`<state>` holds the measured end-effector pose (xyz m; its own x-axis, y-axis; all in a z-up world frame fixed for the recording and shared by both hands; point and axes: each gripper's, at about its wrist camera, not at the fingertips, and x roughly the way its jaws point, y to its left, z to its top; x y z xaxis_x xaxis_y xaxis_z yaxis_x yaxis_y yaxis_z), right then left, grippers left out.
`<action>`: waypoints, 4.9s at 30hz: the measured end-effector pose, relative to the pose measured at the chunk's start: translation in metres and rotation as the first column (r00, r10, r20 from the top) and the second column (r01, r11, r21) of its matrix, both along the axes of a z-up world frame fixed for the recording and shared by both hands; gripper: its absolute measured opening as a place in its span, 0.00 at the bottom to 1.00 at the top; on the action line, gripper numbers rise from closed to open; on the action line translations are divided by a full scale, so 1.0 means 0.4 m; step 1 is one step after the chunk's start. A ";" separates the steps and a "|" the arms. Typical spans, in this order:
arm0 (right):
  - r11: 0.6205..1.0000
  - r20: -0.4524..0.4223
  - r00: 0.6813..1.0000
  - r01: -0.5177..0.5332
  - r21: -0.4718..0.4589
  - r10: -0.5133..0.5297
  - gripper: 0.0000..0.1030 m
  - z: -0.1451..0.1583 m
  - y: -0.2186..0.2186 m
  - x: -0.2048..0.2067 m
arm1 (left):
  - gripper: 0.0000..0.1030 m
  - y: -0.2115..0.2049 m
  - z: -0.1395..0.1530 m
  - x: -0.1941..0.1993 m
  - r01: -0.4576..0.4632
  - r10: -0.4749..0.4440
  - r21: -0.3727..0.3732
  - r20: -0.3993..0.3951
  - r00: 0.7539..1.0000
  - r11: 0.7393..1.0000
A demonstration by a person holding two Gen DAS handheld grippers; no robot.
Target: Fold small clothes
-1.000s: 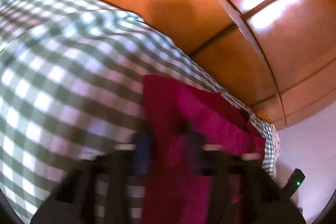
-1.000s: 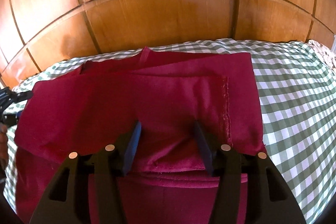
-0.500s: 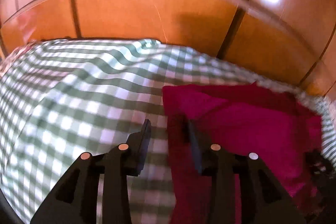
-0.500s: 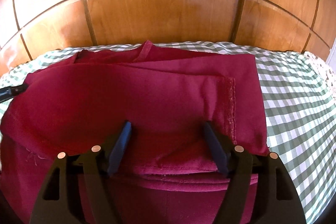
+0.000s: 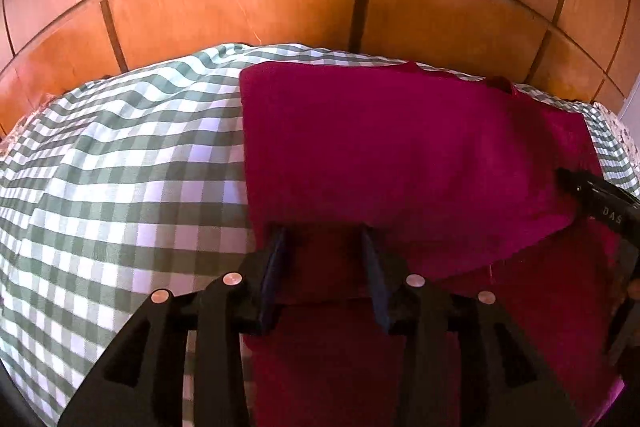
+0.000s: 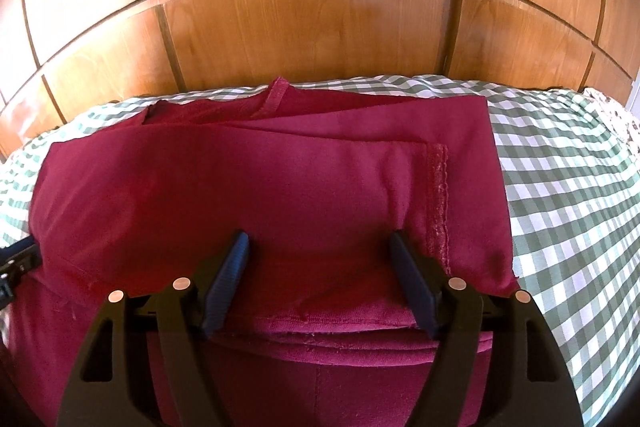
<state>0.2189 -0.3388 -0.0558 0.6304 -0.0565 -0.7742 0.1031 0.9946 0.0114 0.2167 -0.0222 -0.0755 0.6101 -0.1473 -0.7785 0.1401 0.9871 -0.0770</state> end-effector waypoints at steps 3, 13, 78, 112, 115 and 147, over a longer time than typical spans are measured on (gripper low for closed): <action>1.000 0.003 1.000 0.001 0.009 -0.001 0.70 0.001 -0.002 -0.001 | 0.60 0.007 0.024 -0.033 -0.024 0.024 0.006 0.018 1.000 1.000; 1.000 -0.017 1.000 -0.014 -0.013 0.014 0.95 0.026 0.019 -0.019 | 0.61 0.057 0.071 -0.228 -0.045 0.045 0.004 0.064 0.997 0.999; 0.851 -0.009 0.990 0.124 0.510 -0.140 0.92 0.178 -0.331 -0.319 | 0.60 0.306 0.072 -0.149 -0.093 0.037 -0.563 -0.111 0.993 0.821; 0.939 -0.222 0.958 -0.104 0.327 0.184 0.22 0.072 -0.198 -0.703 | 0.27 0.323 -0.032 -0.613 0.174 -0.280 -0.455 -0.176 0.944 0.874; 0.945 -0.192 0.971 -0.078 0.318 0.145 0.40 0.089 -0.214 -0.684 | 0.46 0.344 -0.019 -0.593 0.134 -0.235 -0.483 -0.153 0.960 0.865; 0.986 0.068 0.997 -0.030 0.165 0.019 0.06 0.272 -0.199 -0.276 | 0.07 0.260 0.198 -0.192 0.140 -0.105 -0.370 0.113 0.988 0.919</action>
<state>0.1086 -0.4184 0.0530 0.6803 0.0853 -0.7280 0.0724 0.9805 0.1825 0.1399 0.0820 0.0037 0.6331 -0.4958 -0.5944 0.2815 0.8628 -0.4199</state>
